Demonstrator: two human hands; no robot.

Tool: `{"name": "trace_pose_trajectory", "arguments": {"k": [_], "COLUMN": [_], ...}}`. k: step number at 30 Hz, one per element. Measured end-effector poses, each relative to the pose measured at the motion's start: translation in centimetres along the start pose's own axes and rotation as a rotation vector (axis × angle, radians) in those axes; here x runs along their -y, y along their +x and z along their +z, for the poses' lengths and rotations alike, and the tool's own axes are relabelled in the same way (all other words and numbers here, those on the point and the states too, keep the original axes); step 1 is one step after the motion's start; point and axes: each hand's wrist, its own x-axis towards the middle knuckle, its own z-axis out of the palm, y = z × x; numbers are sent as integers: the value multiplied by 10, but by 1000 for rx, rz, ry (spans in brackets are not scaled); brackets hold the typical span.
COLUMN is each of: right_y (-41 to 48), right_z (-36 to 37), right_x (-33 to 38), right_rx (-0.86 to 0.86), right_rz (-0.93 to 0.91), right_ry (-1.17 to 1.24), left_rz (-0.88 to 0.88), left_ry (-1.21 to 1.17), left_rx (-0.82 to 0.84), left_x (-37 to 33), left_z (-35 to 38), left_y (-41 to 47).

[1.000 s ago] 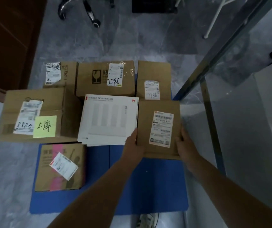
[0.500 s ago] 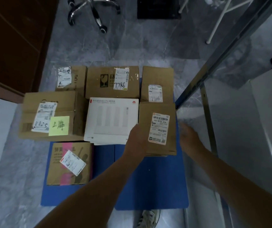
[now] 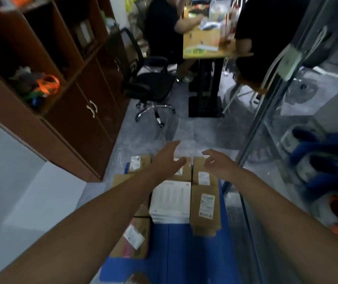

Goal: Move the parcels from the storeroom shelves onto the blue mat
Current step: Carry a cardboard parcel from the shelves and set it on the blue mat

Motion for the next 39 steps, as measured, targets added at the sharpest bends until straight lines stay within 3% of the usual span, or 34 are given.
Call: {"name": "trace_pose_trajectory", "arguments": {"k": [4,10,16,23,28,33,39], "right_y": [-35,-86,-146,-260,-375,-483,-633], "right_z": [-30,-48,-21,30,56,94,170], "right_x": [76,134,161,171,168,170,165], "right_rx": [-43,-149,-402,-561,-710,-830,-987], "right_rz": [-83,-42,54,266,495,589,793], "right_ry": [-46,-83,-208,-262,-313,-341,-182], "left_rz": [135,317,487,684,899,1185,1377], "left_ry": [57,160,314,295,329,333,326], "left_rx": [4,29,195,425,580,689,875], "left_x": [-45,-76,-77,-109,-149,-182,-201], "left_z": [-56,-110,-143,-135,-97,-60,-18], "left_y": [-13,-15,-34,-91,-167,-283,-440]}}
